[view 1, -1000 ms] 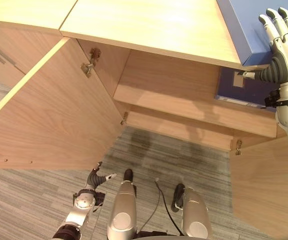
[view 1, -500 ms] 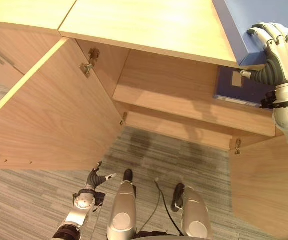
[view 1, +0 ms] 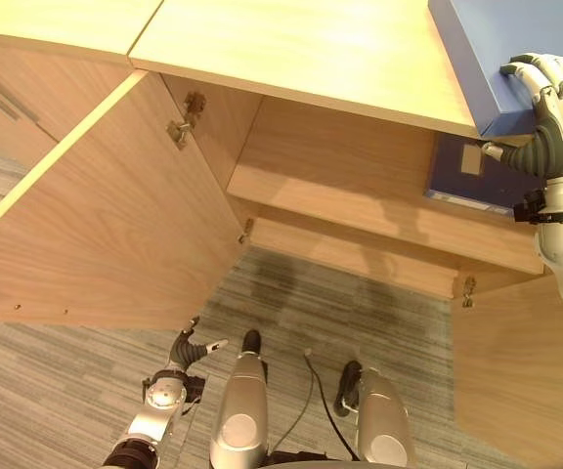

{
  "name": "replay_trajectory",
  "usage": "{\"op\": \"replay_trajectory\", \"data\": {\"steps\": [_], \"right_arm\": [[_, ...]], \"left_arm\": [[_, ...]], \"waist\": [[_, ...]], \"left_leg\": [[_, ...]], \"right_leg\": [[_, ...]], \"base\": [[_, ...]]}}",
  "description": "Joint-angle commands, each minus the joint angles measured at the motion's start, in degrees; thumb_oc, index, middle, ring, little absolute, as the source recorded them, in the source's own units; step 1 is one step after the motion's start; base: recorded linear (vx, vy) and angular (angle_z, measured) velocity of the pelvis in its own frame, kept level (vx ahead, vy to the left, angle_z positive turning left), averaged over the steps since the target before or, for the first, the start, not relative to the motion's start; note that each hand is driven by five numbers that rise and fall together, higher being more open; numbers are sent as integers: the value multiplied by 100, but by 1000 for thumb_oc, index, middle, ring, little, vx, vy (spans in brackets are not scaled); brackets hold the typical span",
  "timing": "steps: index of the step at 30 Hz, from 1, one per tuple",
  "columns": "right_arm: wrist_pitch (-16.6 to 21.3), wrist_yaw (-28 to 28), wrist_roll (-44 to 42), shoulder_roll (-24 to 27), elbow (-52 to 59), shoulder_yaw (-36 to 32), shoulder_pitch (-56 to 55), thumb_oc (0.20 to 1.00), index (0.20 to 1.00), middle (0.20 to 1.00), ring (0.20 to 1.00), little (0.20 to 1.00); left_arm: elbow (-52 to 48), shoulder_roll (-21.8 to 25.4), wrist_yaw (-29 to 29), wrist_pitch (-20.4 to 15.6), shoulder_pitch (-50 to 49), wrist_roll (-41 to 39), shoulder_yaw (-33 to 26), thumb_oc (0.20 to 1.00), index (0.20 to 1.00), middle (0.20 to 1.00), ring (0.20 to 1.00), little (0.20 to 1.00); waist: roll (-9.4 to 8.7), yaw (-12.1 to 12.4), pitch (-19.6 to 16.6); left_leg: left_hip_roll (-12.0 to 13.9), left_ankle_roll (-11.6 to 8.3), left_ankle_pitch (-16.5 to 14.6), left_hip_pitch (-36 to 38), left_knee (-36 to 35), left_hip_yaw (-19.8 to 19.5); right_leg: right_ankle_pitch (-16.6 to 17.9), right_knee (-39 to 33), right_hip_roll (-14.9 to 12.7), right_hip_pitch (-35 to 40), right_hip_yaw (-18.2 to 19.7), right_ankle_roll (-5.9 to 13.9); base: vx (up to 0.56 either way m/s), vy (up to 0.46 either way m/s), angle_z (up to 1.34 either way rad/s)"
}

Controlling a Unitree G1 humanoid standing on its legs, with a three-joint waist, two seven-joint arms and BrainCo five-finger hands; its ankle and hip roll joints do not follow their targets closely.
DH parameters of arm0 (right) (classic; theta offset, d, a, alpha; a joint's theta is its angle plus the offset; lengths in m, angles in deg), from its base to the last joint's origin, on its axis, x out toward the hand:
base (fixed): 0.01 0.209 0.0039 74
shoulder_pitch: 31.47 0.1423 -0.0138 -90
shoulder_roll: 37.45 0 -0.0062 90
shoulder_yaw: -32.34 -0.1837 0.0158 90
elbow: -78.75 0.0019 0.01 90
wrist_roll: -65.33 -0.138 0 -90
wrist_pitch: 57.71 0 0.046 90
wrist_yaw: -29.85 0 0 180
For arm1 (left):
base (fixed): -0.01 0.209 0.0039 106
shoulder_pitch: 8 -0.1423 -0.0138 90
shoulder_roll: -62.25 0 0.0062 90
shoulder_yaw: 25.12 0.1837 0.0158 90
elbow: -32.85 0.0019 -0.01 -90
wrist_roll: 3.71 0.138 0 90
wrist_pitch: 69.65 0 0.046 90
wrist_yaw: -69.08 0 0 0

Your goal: Put the empty folder in the office cabinet

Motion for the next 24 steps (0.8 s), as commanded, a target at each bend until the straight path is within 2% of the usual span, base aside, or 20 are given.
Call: {"op": "replay_trajectory", "data": {"steps": [1, 4, 11, 24], "right_arm": [[55, 20, -498, -361, 325, -299, -211, 200, 200, 200, 200, 200], [150, -2, -510, -630, 698, -528, -634, 200, 200, 200, 200, 200], [356, -105, -530, -859, 1317, -719, -1250, 200, 200, 200, 200, 200], [559, -191, -404, -669, 1956, -964, -1879, 200, 200, 200, 200, 200]], "left_arm": [[-163, 61, 136, -73, -128, -41, -52, 1000, 1000, 1000, 1000, 1000], [-178, 32, 160, -45, -128, -5, -125, 1000, 1000, 1000, 1000, 1000], [-212, -3, 192, -3, -120, 60, -192, 1000, 1000, 1000, 1000, 1000], [-270, 0, 212, -15, -183, 147, -233, 1000, 1000, 1000, 1000, 1000]], "waist": [[-69, -79, -128], [-72, -138, -142], [-110, -238, -164], [-156, -387, -286]], "left_leg": [[141, 70, -713, 206, 475, 42], [144, 85, -661, 194, 453, 46], [150, 75, -655, 240, 424, 60], [208, 30, -647, 399, 400, 77]], "right_leg": [[-8, -75, 30, 435, 282, 321], [32, -105, 41, 418, 282, 308], [22, -119, 54, 436, 281, 303], [-31, -83, 58, 536, 282, 290]], "base": [[0, 0, 0], [-11, 2, 0], [-6, -1, -1], [-12, -6, -4]]}}
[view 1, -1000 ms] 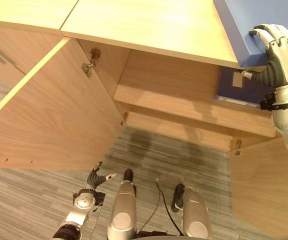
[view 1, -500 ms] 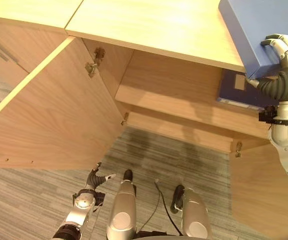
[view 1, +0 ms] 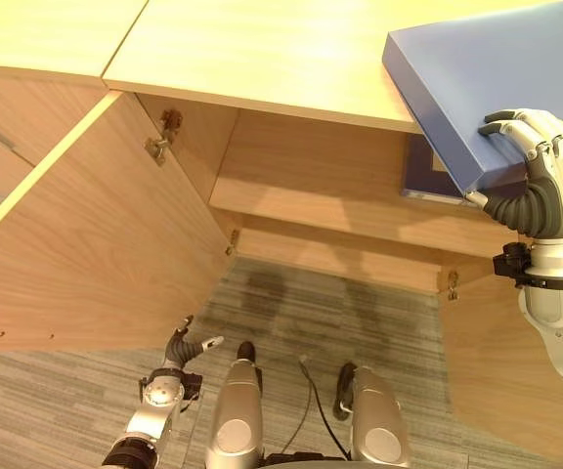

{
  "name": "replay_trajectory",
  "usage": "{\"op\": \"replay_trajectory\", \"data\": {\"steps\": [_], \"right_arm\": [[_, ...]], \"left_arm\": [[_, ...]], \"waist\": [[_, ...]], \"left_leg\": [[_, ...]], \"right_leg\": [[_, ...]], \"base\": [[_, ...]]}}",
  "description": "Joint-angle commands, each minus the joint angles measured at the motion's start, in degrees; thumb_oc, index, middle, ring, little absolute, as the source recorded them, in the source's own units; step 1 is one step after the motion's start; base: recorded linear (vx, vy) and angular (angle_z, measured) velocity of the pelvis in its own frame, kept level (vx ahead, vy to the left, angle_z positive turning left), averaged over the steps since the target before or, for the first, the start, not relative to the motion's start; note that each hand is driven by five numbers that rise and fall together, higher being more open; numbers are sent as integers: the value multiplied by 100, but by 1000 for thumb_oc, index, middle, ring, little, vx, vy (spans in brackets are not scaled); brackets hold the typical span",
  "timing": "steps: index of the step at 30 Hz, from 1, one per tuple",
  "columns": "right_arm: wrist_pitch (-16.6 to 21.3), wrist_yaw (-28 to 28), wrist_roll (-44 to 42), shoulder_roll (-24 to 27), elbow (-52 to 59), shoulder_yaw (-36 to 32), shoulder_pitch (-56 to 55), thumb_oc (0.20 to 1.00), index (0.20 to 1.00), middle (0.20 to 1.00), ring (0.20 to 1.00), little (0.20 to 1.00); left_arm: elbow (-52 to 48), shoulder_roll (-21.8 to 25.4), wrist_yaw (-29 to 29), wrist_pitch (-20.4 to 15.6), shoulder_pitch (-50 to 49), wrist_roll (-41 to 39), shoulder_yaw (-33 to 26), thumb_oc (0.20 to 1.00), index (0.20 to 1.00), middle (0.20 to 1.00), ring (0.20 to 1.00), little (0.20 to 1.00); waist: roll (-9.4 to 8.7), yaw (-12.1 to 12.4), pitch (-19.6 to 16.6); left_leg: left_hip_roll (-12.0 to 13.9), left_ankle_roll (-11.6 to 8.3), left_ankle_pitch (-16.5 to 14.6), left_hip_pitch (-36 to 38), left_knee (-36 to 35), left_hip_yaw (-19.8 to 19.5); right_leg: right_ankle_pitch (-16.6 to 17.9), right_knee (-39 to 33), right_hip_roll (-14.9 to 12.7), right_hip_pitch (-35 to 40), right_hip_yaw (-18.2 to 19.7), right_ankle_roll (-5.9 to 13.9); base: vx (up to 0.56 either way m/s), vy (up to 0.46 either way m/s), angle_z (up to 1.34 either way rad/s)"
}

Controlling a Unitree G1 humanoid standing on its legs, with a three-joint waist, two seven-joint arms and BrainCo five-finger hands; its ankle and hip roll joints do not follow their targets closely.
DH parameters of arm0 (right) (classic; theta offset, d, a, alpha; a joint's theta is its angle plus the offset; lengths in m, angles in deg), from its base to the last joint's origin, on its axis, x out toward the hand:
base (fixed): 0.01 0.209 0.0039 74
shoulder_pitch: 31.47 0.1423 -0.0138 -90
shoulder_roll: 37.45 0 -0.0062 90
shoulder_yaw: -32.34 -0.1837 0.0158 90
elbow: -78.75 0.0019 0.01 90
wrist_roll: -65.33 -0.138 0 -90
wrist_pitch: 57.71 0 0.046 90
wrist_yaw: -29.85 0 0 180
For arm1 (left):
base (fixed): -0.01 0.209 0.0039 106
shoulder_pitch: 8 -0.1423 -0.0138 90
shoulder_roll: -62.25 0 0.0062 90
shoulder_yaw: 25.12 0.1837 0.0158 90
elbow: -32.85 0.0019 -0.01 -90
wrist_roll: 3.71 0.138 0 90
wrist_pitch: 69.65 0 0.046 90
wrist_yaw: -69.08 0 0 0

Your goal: Put the empty folder in the office cabinet

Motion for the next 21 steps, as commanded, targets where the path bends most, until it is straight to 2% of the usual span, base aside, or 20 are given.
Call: {"op": "replay_trajectory", "data": {"steps": [1, 4, 5, 9, 10, 13, 18, 21], "right_arm": [[36, 47, -225, 81, 299, -300, -127, 200, 200, 200, 200, 200], [-23, 178, 7, 210, 415, -497, -104, 200, 200, 200, 200, 200], [-90, 309, 45, 253, 369, -656, -31, 200, 200, 200, 200, 200], [-129, 416, -22, 210, 311, -767, 68, 200, 200, 200, 200, 200], [-160, 498, -114, 156, 241, -859, 218, 200, 200, 200, 200, 200], [-181, 541, -167, 123, 178, -869, 353, 200, 200, 200, 200, 200], [-223, 597, -654, 136, -52, -838, 1040, 200, 200, 200, 200, 200], [-168, 574, -1037, 102, -109, -824, 1261, 200, 200, 200, 200, 200]], "left_arm": [[-197, 29, 78, -137, -163, 140, -34, 1000, 1000, 1000, 1000, 1000], [-188, 16, 47, -141, -168, 151, -32, 1000, 1000, 1000, 1000, 1000], [-178, 13, 25, -146, -191, 152, -28, 1000, 1000, 1000, 1000, 1000], [-191, 10, 5, -150, -229, 143, -16, 1000, 1000, 1000, 1000, 1000], [-208, 0, -33, -164, -267, 136, -42, 1000, 1000, 1000, 1000, 1000], [-236, -4, -32, -174, -332, 140, -75, 1000, 1000, 1000, 1000, 1000], [-277, -61, -138, -186, -510, 80, -120, 1000, 1000, 1000, 1000, 1000], [-283, -102, -181, -159, -568, 14, -186, 1000, 1000, 1000, 1000, 1000]], "waist": [[-59, 9, -288], [-86, 9, -401], [-105, -16, -542], [-104, -41, -716], [-119, -73, -947], [-119, -65, -1119], [-181, -15, -1852], [-191, 0, -2083]], "left_leg": [[234, 4, -501, 234, 235, -51], [238, -33, -423, 359, 15, -38], [235, -73, -305, 496, -266, -16], [231, -89, -123, 707, -693, 35], [192, -99, 26, 925, -1139, 99], [193, -94, 173, 1136, -1514, 153], [124, -140, 536, 1783, -2642, 473], [102, -170, 590, 1960, -2892, 585]], "right_leg": [[-9, -114, 67, 382, 121, 236], [98, -321, 78, 496, 100, 277], [241, -604, 102, 614, 62, 332], [428, -985, 144, 778, 32, 401], [633, -1415, 190, 923, -1, 504], [808, -1800, 213, 1097, -41, 571], [1294, -3169, 299, 1750, -97, 792], [1450, -3615, 348, 1953, -128, 843]], "base": [[8, -26, -5], [40, -16, -1], [69, -18, -4], [78, -6, -4], [92, 2, -4], [72, 8, -8], [92, 30, -13], [64, 27, -22]]}}
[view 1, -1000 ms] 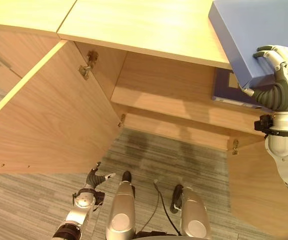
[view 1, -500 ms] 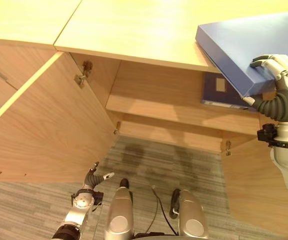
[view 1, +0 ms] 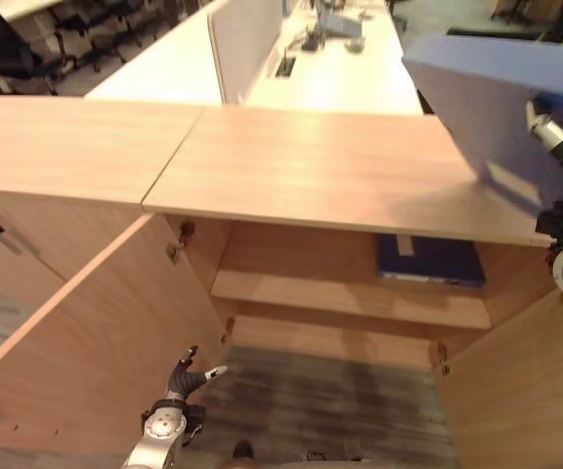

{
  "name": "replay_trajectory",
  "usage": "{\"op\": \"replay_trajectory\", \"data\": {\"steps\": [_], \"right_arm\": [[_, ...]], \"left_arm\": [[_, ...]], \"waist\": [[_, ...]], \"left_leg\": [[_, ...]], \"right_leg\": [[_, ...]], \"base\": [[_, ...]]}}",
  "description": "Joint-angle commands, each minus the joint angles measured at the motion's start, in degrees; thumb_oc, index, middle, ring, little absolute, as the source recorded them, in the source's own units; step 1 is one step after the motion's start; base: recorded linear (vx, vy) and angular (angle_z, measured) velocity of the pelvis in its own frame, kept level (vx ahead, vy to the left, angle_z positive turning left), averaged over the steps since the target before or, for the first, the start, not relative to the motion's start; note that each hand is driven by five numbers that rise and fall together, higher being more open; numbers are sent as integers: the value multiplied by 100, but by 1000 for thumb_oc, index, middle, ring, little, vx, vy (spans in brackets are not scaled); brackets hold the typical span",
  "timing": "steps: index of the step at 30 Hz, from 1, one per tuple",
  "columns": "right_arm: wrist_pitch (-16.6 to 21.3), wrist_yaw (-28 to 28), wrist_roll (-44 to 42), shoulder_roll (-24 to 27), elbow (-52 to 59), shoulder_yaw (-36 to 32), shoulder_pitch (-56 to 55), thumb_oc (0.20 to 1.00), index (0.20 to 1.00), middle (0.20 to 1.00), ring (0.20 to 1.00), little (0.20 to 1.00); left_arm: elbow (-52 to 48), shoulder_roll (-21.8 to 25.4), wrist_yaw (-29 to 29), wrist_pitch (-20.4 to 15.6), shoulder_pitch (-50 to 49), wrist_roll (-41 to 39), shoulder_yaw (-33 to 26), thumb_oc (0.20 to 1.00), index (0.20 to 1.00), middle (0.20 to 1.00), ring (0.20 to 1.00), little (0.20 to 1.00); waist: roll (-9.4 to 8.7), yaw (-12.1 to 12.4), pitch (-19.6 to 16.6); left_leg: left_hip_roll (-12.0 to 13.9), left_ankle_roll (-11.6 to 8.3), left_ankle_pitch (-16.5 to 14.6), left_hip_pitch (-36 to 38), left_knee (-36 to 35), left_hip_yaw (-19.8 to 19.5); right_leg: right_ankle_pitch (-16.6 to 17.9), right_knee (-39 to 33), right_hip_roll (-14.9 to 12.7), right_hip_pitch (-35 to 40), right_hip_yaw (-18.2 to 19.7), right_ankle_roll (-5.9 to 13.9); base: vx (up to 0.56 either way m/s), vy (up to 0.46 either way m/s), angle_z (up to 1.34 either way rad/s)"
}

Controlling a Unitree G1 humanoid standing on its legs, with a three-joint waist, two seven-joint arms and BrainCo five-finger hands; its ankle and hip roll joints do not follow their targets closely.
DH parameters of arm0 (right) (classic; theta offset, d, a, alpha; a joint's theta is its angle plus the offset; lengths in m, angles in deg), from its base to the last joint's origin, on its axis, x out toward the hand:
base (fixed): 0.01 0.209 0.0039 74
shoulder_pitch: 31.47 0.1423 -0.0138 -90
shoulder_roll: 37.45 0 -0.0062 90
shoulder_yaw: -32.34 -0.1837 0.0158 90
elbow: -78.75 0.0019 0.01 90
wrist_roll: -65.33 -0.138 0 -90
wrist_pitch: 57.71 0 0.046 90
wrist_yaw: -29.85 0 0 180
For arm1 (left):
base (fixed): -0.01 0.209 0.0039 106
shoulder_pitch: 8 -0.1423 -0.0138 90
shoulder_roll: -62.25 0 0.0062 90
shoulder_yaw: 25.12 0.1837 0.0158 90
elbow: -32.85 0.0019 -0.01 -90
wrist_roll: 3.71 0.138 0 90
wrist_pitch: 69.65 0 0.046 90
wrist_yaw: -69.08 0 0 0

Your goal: Put the empty folder in the office cabinet

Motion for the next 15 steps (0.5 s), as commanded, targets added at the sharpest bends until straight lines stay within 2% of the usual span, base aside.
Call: {"op": "replay_trajectory", "data": {"steps": [1, 2, 4, 11, 15], "right_arm": [[59, 162, -474, 110, 86, -128, 268, 200, 200, 200, 200, 200], [201, 119, -1134, -122, 15, -147, 419, 200, 200, 200, 200, 200], [331, 58, -1689, -277, -46, -142, 582, 200, 200, 200, 200, 200], [914, -150, -3943, -87, -508, -55, 1274, 200, 200, 200, 200, 200], [1239, -447, -5360, -228, -657, 106, 1330, 200, 200, 200, 200, 200]], "left_arm": [[-165, 116, -41, -178, 140, -17, -110, 1000, 1000, 1000, 1000, 1000], [-124, 70, -51, -145, 117, -82, -135, 1000, 1000, 1000, 1000, 1000], [-128, 46, -88, -122, 88, -140, -151, 1000, 1000, 1000, 1000, 1000], [-136, 95, -171, 3, 191, -305, -164, 1000, 1000, 1000, 1000, 1000], [-125, 102, -184, 81, 240, -361, -163, 1000, 1000, 1000, 1000, 1000]], "waist": [[-132, 91, 176], [-142, 105, 60], [-150, 100, 19], [-192, 60, -39], [-226, 38, -90]], "left_leg": [[68, -166, -258, -217, 60, -42], [39, -184, -265, -124, 5, -13], [25, -185, -285, -58, 5, 1], [-9, -180, -239, 16, 6, 46], [-1, -183, -313, 56, 23, 92]], "right_leg": [[35, 118, -47, -289, -41, 405], [74, 2, -59, -153, -75, 430], [74, -14, -79, -63, -95, 432], [109, 110, -122, -115, -54, 413], [67, 179, -140, -139, -32, 441]], "base": [[91, 30, -12], [93, 28, -4], [72, 36, 1], [-13, 33, -4], [-27, 22, -3]]}}
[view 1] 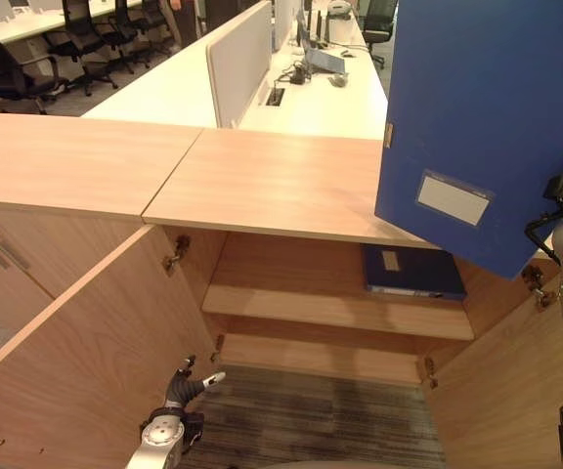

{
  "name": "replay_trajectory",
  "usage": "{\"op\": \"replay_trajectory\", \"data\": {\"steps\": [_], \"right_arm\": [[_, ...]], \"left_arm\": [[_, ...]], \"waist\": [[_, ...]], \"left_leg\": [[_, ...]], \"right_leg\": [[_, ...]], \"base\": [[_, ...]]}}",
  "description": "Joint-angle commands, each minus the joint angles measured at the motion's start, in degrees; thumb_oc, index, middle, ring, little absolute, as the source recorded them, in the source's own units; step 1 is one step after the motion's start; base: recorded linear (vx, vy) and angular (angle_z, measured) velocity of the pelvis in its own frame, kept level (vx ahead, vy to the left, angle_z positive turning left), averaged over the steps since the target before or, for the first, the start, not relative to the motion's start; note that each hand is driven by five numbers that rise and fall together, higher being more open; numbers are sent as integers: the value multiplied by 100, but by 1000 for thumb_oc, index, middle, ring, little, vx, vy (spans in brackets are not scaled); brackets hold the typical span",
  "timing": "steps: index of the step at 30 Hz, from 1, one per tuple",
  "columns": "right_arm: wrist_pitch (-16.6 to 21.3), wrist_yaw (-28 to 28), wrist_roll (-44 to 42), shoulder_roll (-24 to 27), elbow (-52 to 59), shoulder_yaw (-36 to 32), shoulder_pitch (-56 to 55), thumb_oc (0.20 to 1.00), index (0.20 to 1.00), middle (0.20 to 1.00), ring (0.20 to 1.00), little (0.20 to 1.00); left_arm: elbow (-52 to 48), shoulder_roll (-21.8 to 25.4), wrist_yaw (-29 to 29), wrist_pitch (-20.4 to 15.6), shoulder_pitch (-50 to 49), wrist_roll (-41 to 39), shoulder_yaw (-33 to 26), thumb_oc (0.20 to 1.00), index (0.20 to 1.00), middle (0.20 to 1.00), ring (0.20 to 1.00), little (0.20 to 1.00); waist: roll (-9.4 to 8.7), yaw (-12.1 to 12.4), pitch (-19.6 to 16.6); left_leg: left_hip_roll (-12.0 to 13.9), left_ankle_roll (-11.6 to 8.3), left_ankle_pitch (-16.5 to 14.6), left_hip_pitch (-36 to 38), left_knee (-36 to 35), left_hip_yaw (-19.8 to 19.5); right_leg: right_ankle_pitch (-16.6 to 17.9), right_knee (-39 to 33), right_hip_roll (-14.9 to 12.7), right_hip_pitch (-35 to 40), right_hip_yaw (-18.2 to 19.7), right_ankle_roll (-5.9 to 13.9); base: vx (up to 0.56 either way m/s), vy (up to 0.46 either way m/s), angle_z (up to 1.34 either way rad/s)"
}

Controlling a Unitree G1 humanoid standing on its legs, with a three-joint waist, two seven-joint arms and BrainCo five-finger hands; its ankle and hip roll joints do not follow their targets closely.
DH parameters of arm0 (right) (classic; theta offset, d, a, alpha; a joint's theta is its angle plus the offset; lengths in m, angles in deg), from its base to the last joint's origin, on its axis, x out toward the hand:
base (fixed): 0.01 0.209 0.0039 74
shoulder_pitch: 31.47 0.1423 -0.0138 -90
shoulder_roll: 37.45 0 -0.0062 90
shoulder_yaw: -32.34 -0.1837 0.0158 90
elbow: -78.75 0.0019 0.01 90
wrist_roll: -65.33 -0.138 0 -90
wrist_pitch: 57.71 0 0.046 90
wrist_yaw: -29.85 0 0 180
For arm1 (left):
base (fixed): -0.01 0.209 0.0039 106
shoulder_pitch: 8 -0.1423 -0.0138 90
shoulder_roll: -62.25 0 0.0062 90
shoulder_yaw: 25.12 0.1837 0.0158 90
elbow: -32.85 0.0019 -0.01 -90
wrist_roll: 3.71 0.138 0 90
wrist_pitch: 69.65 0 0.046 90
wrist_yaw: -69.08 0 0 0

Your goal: Put the empty folder in the office cabinet

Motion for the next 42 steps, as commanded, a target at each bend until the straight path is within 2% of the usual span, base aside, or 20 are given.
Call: {"op": "replay_trajectory", "data": {"steps": [1, 5, 6, 11, 13, 15, 16, 20, 24, 29, 32, 33, 34, 38, 42], "right_arm": [[570, -203, -1019, 237, 101, 9, 484, 200, 200, 200, 200, 200], [665, -395, -1596, 196, 75, 90, 468, 200, 200, 200, 200, 200], [677, -567, -2050, 158, 65, 189, 435, 200, 200, 200, 200, 200], [685, -858, -2689, 109, 22, 357, 362, 200, 200, 200, 200, 200], [562, -1297, -3348, 127, 113, 602, 165, 200, 200, 200, 200, 200], [537, -1386, -3476, 164, 144, 637, 147, 200, 200, 200, 200, 200], [408, -1654, -3711, 277, 227, 804, 0, 200, 200, 200, 200, 200], [229, -1979, -3933, 429, 352, 985, -118, 200, 200, 200, 200, 200], [-69, -2364, -4126, 638, 441, 1199, -262, 200, 200, 200, 200, 200], [-204, -2452, -4145, 691, 415, 1311, -259, 200, 200, 200, 200, 200], [-411, -2567, -4168, 702, 412, 1483, -292, 200, 200, 200, 200, 200], [-412, -2567, -4168, 696, 412, 1485, -289, 200, 200, 200, 200, 200], [-498, -2621, -4162, 702, 427, 1603, -277, 200, 200, 200, 200, 200], [-597, -2685, -4164, 643, 482, 1768, -322, 200, 200, 200, 200, 200], [-635, -2709, -4153, 552, 500, 1912, -309, 200, 200, 200, 200, 200]], "left_arm": [[-114, 259, -24, -131, 374, -180, 3, 1000, 1000, 1000, 1000, 1000], [-81, 255, -12, -104, 397, -195, -11, 1000, 1000, 1000, 1000, 1000], [-59, 253, 1, -86, 433, -222, -20, 1000, 1000, 1000, 1000, 1000], [-84, 239, 18, -82, 481, -325, -55, 1000, 1000, 1000, 1000, 1000], [-151, 271, 3, -75, 553, -381, -112, 1000, 1000, 1000, 1000, 1000], [-158, 277, -6, -73, 559, -390, -123, 1000, 1000, 1000, 1000, 1000], [-195, 319, -64, -79, 610, -436, -158, 1000, 1000, 1000, 1000, 1000], [-269, 430, -156, -114, 699, -478, -217, 1000, 1000, 1000, 1000, 1000], [-675, 774, -390, -192, 829, -650, -327, 1000, 1000, 1000, 1000, 1000], [-950, 993, -537, -218, 896, -853, -344, 1000, 1000, 1000, 1000, 1000], [-1503, 1385, -805, -213, 931, -1363, -392, 1000, 1000, 1000, 1000, 1000], [-1513, 1391, -806, -207, 924, -1368, -398, 1000, 1000, 1000, 1000, 1000], [-1861, 1639, -966, -216, 943, -1695, -383, 1000, 1000, 1000, 1000, 1000], [-2492, 1994, -1219, -193, 922, -2140, -236, 1000, 1000, 1000, 1000, 1000], [-2850, 2075, -1299, -146, 924, -2441, -41, 1000, 1000, 1000, 1000, 1000]], "waist": [[-83, 123, -57], [-93, 116, -78], [-103, 92, -78], [-111, 80, -61], [-118, 52, -36], [-118, 45, -35], [-117, 20, -25], [-100, 5, -5], [-60, -16, 30], [-40, -17, 42], [-5, 4, 70], [-8, -1, 70], [10, 21, 87], [30, 46, 111], [34, 68, 130]], "left_leg": [[44, -165, -278, 4, 26, 16], [47, -175, -345, 46, 38, 55], [36, -175, -349, 62, 46, 87], [37, -178, -334, 75, 46, 135], [21, -185, -325, 84, 55, 171], [19, -186, -322, 87, 55, 178], [15, -191, -316, 95, 57, 197], [16, -199, -306, 102, 60, 216], [24, -212, -281, 92, 59, 226], [23, -217, -272, 95, 61, 215], [27, -220, -257, 89, 65, 199], [27, -220, -258, 89, 66, 198], [23, -215, -245, 80, 71, 179], [19, -209, -229, 53, 75, 135], [19, -204, -213, 28, 81, 109]], "right_leg": [[-172, 526, -135, -286, -120, 416], [-217, 541, -138, -258, -108, 436], [-201, 554, -152, -275, -95, 445], [-182, 558, -166, -280, -74, 452], [-175, 569, -183, -287, -57, 454], [-173, 574, -189, -290, -57, 455], [-160, 589, -204, -299, -54, 457], [-157, 602, -207, -309, -53, 460], [-151, 614, -220, -323, -61, 472], [-153, 626, -227, -315, -73, 474], [-147, 636, -243, -309, -97, 476], [-148, 637, -243, -308, -98, 476], [-145, 649, -245, -310, -112, 480], [-145, 658, -250, -311, -133, 485], [-147, 659, -254, -308, -156, 486]], "base": [[-25, 16, -3], [7, 16, -5], [0, 0, 0], [-19, 13, -6], [-23, 15, -6], [-6, 3, -2], [-8, 6, -7], [-7, 6, -5], [0, 0, 0], [0, 0, 0], [0, 0, 0], [0, 0, 0], [0, 0, 0], [0, 0, 0], [0, 0, 0]]}}
